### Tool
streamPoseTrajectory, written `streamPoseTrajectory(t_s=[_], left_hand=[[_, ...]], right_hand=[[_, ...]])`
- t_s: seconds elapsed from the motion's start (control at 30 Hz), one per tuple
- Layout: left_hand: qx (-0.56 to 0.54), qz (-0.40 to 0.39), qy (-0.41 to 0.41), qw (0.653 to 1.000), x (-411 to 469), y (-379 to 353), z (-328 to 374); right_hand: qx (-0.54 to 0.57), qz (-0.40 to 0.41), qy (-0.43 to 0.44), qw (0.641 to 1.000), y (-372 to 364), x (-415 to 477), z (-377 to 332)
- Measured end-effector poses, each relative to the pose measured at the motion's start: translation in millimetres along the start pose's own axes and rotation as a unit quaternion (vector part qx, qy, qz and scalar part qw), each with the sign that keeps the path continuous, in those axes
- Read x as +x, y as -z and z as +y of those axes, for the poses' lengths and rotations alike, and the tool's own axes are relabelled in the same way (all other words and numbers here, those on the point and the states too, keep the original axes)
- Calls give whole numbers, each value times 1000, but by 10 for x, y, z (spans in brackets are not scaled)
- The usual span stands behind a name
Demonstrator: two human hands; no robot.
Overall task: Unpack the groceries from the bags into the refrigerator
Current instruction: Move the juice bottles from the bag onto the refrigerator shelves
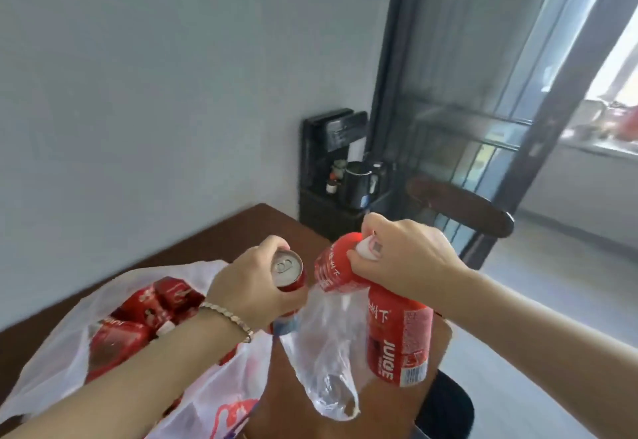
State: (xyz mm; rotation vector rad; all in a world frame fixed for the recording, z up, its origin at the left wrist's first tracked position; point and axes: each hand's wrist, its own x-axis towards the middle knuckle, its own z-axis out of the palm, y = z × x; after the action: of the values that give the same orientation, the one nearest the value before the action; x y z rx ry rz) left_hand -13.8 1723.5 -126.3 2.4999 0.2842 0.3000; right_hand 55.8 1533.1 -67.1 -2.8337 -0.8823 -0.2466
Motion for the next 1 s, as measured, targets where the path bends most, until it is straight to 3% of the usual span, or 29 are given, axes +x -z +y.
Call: streamPoseTrajectory(t_s=[0.17, 0.33, 0.53, 0.73, 1.0], left_hand=[[10, -127, -160, 979, 109, -729, 1214], [-23, -201, -284, 937, -140, -1597, 2651], [-51, -266, -385, 882, -808, -2709, 4307], [-84, -330, -428, 837, -1524, -3677, 5630], [-81, -365, -569, 732, -2456, -4952, 7572]], right_hand=[[-44, 62, -160, 984, 335, -882, 1093], [-68, 45, -302, 950, 784, -2086, 2148], [-161, 68, -400, 900, 1185, -3599, 3244], [-160, 55, -478, 862, 1531, -4925, 4163], [-168, 45, -633, 754, 1973, -6567, 5479]])
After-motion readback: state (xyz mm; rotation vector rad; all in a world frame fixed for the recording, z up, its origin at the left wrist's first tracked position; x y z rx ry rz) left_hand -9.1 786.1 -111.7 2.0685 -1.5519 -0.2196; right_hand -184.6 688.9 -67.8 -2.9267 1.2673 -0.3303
